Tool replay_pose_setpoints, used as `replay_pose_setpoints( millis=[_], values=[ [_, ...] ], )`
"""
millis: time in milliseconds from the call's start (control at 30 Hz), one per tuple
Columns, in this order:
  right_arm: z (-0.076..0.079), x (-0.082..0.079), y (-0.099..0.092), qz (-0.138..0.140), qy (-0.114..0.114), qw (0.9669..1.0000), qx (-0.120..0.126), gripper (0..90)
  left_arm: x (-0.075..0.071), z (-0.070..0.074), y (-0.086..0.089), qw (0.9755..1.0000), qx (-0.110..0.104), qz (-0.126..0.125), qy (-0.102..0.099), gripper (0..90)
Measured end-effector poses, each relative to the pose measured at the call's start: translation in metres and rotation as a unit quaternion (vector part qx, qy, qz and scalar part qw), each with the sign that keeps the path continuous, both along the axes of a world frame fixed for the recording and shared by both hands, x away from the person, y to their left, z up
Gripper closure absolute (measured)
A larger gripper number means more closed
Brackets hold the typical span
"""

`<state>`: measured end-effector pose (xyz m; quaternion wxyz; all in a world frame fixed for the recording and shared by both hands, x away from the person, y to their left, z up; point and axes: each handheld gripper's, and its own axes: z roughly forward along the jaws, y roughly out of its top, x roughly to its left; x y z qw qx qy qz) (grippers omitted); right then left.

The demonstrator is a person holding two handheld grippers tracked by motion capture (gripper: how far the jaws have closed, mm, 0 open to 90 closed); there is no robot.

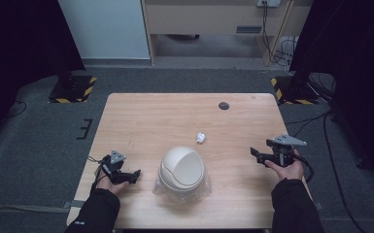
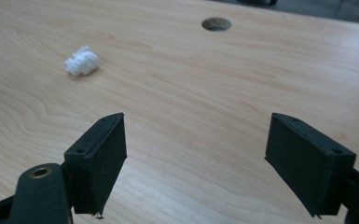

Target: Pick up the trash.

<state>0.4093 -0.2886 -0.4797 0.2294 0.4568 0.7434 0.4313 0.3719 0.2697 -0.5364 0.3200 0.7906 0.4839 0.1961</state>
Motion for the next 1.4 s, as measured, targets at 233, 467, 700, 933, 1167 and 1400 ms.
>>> replay_pose_setpoints(
  millis=[233,467,700,933,1167,1400],
  values=[
    [0.021,-0.004,0.007,0.013,-0.029,0.9994,0.015,20.0,0.000,0.000,-0.001,1.0000,-0.001,0.003,0.000,0.0],
    [0.039,-0.008,0.017,0.024,-0.050,0.9980,0.031,18.0,0.000,0.000,-0.001,1.0000,-0.001,0.004,0.000,0.0],
    [0.056,-0.013,0.021,0.036,-0.071,0.9959,0.045,17.7,0.000,0.000,-0.001,1.0000,-0.001,0.005,0.000,0.0],
    [0.071,-0.018,0.029,0.048,-0.085,0.9939,0.051,17.4,0.000,0.000,-0.001,1.0000,0.000,0.005,0.001,0.0],
    [0.085,-0.024,0.039,0.065,-0.098,0.9912,0.061,16.6,0.000,0.000,-0.001,1.0000,0.000,0.005,0.001,0.0],
    [0.097,-0.030,0.051,0.084,-0.105,0.9887,0.066,16.4,0.000,0.000,-0.002,1.0000,0.000,0.005,0.000,0.0]
  ],
)
